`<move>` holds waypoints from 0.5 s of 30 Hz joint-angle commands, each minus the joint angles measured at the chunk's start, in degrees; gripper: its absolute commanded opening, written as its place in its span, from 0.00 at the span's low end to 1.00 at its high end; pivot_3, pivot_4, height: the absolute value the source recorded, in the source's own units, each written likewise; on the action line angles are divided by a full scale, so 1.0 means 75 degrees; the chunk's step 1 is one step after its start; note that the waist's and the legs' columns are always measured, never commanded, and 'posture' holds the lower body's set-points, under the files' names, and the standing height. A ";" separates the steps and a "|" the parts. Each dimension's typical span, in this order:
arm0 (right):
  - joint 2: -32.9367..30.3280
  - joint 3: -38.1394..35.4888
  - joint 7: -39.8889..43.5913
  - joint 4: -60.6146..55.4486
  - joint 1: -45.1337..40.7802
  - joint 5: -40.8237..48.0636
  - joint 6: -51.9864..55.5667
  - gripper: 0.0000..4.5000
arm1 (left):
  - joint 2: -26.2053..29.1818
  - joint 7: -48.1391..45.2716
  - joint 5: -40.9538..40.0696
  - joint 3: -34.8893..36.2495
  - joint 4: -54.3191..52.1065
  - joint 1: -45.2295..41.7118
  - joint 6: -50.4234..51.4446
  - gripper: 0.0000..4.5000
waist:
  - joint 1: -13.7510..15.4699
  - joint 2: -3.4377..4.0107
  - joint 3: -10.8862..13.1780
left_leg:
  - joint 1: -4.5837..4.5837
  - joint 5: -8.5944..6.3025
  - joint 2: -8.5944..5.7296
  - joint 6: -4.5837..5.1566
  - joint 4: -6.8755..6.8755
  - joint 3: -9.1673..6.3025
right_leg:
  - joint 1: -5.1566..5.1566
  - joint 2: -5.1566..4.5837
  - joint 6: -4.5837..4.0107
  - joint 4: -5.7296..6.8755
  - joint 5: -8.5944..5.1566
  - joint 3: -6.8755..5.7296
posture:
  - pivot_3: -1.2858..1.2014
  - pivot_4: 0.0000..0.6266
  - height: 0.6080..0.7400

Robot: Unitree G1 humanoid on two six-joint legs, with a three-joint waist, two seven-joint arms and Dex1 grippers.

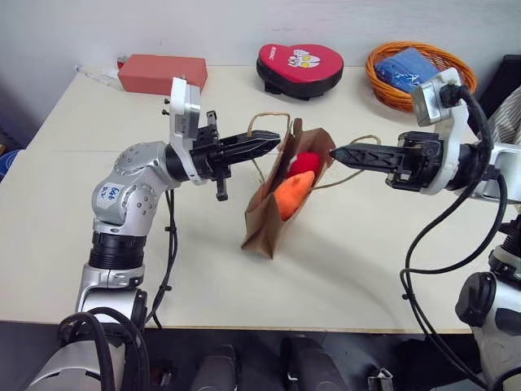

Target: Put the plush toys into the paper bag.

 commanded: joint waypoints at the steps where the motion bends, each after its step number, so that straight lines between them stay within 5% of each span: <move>1: 0.0129 0.0110 -0.0030 -0.0093 -0.0170 0.0196 -0.0404 0.01 | 0.0104 0.0151 0.0050 0.0304 -0.0247 0.0155 -0.0178 0.00 | -0.0001 0.0000 0.0000 | -0.0002 0.0000 0.0000 0.0000 0.0000 0.0000 | -0.0001 0.0000 0.0000 0.0001 0.0000 -0.0001 | 0.52 0.24 1.00; 3: 0.0351 0.0239 -0.0052 -0.0286 -0.0018 -0.0045 -0.0793 0.01 | 0.0159 0.0219 -0.0016 0.0341 -0.0403 0.0323 -0.0047 0.00 | -0.0002 0.0000 0.0000 | -0.0003 0.0000 0.0000 0.0000 -0.0001 -0.0003 | -0.0001 0.0000 0.0000 -0.0002 0.0000 -0.0003 | 0.52 0.24 1.00; 6: 0.0477 0.0288 0.0406 -0.0734 0.0247 -0.0272 -0.1382 0.00 | 0.0222 0.0447 -0.0136 0.0430 -0.0625 0.0486 0.0216 0.13 | -0.0003 0.0000 0.0000 | -0.0004 0.0000 0.0000 0.0001 -0.0001 -0.0004 | -0.0001 0.0000 0.0000 -0.0004 0.0000 -0.0004 | 0.52 0.24 1.00; 9: 0.0254 0.0307 0.0805 -0.1016 0.0483 -0.0395 -0.1669 0.15 | 0.0403 0.0525 -0.0262 0.0563 -0.0877 0.0626 0.0478 0.35 | 0.0014 0.0000 0.0000 | -0.0009 -0.0001 0.0000 0.0002 -0.0001 -0.0009 | -0.0001 0.0000 0.0000 -0.0006 0.0000 -0.0007 | 0.52 0.24 1.00; 15: -0.0795 0.0457 0.2240 -0.1462 0.1214 -0.0989 -0.2117 0.61 | 0.1001 0.0544 -0.0525 0.0868 -0.1466 0.1069 0.1064 0.77 | 0.0033 0.0000 0.0000 | -0.0009 -0.0002 0.0000 0.0003 -0.0002 -0.0009 | 0.0000 -0.0001 0.0001 -0.0010 0.0001 -0.0008 | 0.52 0.24 1.00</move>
